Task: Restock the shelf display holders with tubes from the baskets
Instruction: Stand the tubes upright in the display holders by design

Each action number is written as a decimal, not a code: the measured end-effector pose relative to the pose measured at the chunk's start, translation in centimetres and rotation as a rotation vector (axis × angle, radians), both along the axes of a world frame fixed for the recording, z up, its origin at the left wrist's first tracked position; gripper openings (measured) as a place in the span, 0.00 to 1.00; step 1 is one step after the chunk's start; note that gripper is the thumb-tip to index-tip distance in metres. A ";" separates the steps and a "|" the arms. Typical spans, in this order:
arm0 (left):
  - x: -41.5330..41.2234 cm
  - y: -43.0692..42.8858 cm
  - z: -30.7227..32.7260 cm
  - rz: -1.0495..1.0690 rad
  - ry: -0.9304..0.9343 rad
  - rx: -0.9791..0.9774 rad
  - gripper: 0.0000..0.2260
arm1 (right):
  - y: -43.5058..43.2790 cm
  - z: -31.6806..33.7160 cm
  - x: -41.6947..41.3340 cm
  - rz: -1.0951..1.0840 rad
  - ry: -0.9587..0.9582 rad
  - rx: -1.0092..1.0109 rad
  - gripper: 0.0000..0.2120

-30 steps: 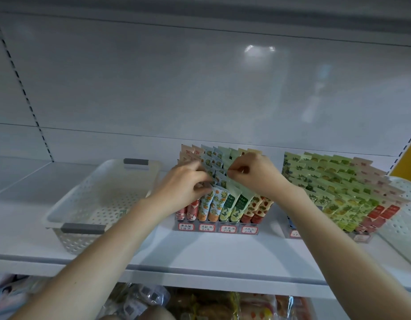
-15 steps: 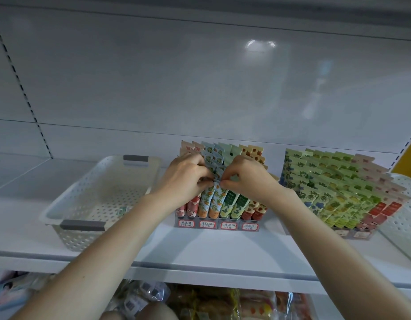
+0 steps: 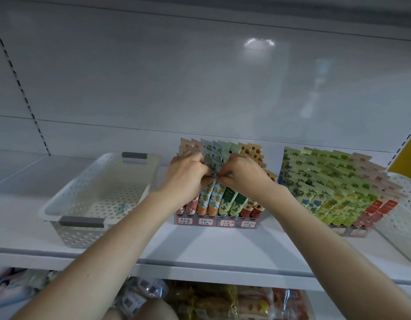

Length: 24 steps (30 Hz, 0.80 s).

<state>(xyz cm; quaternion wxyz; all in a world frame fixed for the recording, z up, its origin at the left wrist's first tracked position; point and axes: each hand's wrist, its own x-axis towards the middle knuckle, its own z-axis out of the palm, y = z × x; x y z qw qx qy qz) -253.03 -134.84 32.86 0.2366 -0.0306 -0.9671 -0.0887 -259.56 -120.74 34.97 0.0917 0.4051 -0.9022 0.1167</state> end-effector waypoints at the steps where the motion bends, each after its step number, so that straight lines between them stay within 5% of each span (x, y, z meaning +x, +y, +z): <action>1: 0.0 0.0 0.0 -0.003 0.007 0.004 0.12 | 0.1 0.0 0.0 0.004 -0.010 -0.007 0.08; 24: 0.8 -1.3 0.6 0.022 0.244 0.210 0.11 | 2.5 0.2 -2.3 -0.066 -0.003 -0.350 0.12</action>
